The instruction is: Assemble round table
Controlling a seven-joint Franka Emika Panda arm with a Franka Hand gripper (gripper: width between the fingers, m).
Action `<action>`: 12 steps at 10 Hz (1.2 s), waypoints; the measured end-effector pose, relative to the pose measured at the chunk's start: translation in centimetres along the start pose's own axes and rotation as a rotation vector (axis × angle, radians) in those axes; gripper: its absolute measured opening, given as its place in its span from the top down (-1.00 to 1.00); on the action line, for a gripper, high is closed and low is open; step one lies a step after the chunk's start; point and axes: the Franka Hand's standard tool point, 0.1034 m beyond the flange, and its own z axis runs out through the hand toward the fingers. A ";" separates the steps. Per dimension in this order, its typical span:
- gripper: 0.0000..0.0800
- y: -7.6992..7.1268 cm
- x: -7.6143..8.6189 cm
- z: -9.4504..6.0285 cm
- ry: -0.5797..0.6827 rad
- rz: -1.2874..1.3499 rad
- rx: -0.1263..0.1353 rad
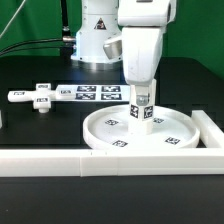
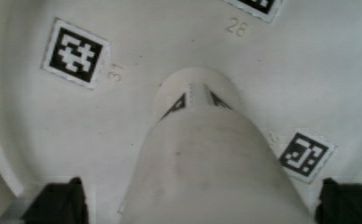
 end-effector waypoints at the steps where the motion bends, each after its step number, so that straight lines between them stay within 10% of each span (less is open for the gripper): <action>1: -0.62 0.0 -0.1 0.0 -0.002 -0.012 0.000; 5: -0.01 0.0 -0.3 0.1 -0.003 -0.005 0.001; 12: -0.02 0.0 -0.4 0.1 0.002 0.451 0.009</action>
Offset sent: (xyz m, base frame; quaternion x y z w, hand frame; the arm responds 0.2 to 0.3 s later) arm 0.0000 0.0000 0.0000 0.0000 0.0000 0.0000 1.0000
